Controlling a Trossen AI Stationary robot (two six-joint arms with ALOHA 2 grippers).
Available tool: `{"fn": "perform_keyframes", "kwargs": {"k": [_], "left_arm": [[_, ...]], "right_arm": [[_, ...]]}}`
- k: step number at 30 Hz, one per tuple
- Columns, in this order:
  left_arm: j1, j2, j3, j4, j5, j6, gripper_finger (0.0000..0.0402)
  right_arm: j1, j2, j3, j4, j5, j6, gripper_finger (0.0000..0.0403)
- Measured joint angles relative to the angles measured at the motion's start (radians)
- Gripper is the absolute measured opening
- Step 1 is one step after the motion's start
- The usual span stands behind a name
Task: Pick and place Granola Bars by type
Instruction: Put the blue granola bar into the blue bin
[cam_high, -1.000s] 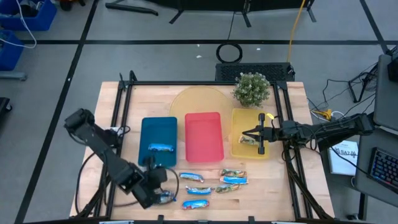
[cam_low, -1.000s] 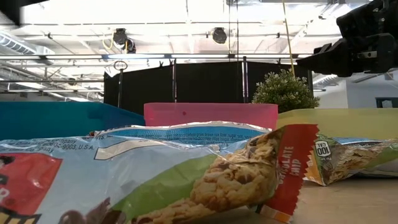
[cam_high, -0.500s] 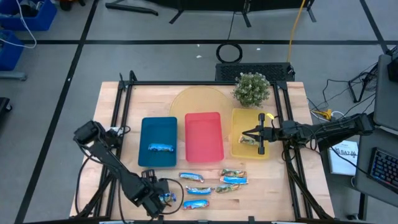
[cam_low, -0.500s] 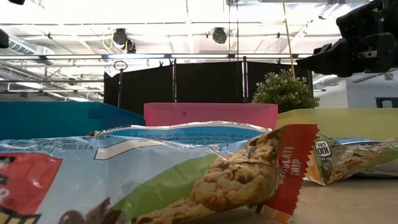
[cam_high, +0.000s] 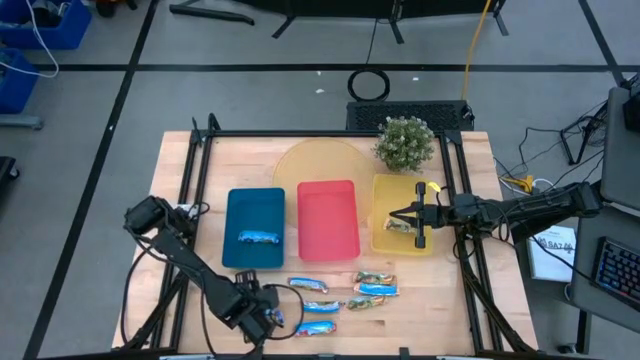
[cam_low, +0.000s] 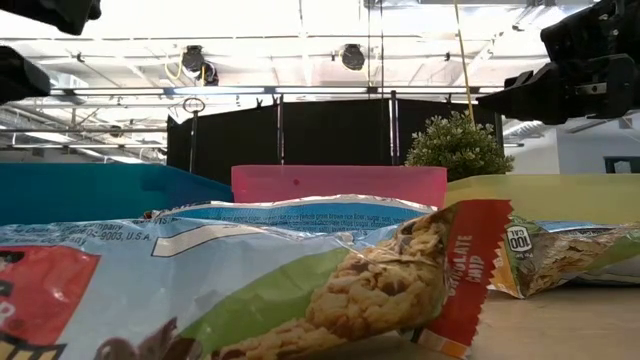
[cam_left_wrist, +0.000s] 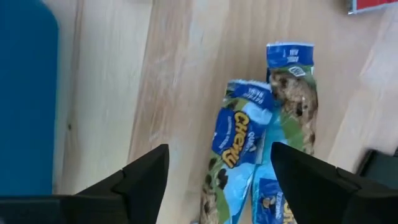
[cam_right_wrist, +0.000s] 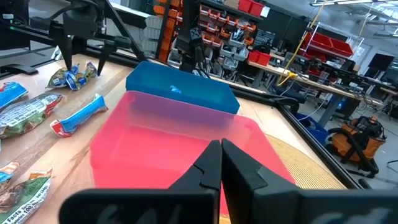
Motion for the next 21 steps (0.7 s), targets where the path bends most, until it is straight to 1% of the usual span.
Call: {"fn": "perform_keyframes", "kwargs": {"k": [4,9,21], "left_arm": [[0.001,0.022,-0.001,0.003,-0.011,0.008,0.0268],[0.009,0.055,-0.001,0.029,0.000,0.026,0.0258],[0.019,0.081,-0.001,0.053,0.011,0.049,0.0254]], "right_arm": [[0.000,0.000,0.000,0.000,0.001,-0.023,0.0000],[0.000,0.000,0.000,0.008,0.001,-0.026,0.0000],[0.000,0.000,0.000,0.013,0.002,-0.027,0.0000]]}}
